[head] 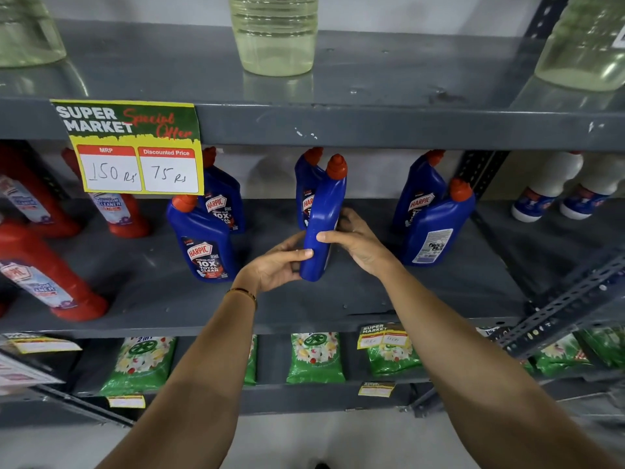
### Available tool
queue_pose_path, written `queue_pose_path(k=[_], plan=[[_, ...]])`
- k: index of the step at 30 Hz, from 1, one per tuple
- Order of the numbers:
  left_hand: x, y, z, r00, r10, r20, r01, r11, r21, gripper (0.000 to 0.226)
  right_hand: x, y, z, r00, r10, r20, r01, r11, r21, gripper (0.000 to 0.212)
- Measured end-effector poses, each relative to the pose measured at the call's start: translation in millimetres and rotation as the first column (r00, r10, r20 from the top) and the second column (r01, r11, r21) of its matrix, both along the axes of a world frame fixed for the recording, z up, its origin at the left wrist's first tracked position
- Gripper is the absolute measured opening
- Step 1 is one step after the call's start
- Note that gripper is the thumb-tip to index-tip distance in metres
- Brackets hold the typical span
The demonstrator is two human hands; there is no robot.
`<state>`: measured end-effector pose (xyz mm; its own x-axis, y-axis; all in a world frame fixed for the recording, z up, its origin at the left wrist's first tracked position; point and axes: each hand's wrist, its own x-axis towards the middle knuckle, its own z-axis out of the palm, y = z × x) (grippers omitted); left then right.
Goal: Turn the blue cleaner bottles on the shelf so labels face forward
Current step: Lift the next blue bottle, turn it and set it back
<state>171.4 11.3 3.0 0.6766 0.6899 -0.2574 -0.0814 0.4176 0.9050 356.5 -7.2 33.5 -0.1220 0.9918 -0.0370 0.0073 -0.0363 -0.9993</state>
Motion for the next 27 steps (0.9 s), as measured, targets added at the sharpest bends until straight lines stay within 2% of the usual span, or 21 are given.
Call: queue_pose_path(k=[4,8,11,14,18,23,27], plan=[[3.1,0.5,-2.9,0.999,0.049,-0.009,-0.049,0.999,-0.004,0.092,0.7,-0.9,-0.2,0.999,0.033,-0.017,-0.033,0.999,-0.001,0.059],[9.8,0.1,1.1,0.989,0.131,-0.062,-0.132,0.991,-0.002,0.063,3.4,-1.7,3.5,0.997,0.075,-0.001,-0.075,0.997,-0.011,0.046],[16.5,-1.9,5.1,0.971,0.199,-0.134,-0.195,0.98,0.043,0.061,0.7,-1.5,4.8,0.998,0.056,0.038,-0.056,0.998,0.003,0.038],[24.3,-3.8,4.1,0.94,0.29,-0.18,-0.274,0.955,0.112,0.061,-2.8,-0.2,4.6,0.998,0.006,0.064,-0.006,1.0,0.015,0.041],[28.6,-4.1,7.2,0.891,0.394,-0.227,-0.348,0.912,0.22,0.042,-4.7,3.0,7.9,0.992,-0.041,0.116,0.037,0.999,0.034,0.048],[22.3,3.0,10.7,0.825,0.461,-0.326,-0.385,0.882,0.272,0.075,-2.4,3.4,10.5,0.991,-0.094,0.097,0.088,0.994,0.06,0.042],[17.9,4.3,12.8,0.799,0.488,-0.352,-0.391,0.866,0.313,0.064,0.3,6.7,15.6,0.992,-0.063,0.113,0.059,0.998,0.036,0.047]])
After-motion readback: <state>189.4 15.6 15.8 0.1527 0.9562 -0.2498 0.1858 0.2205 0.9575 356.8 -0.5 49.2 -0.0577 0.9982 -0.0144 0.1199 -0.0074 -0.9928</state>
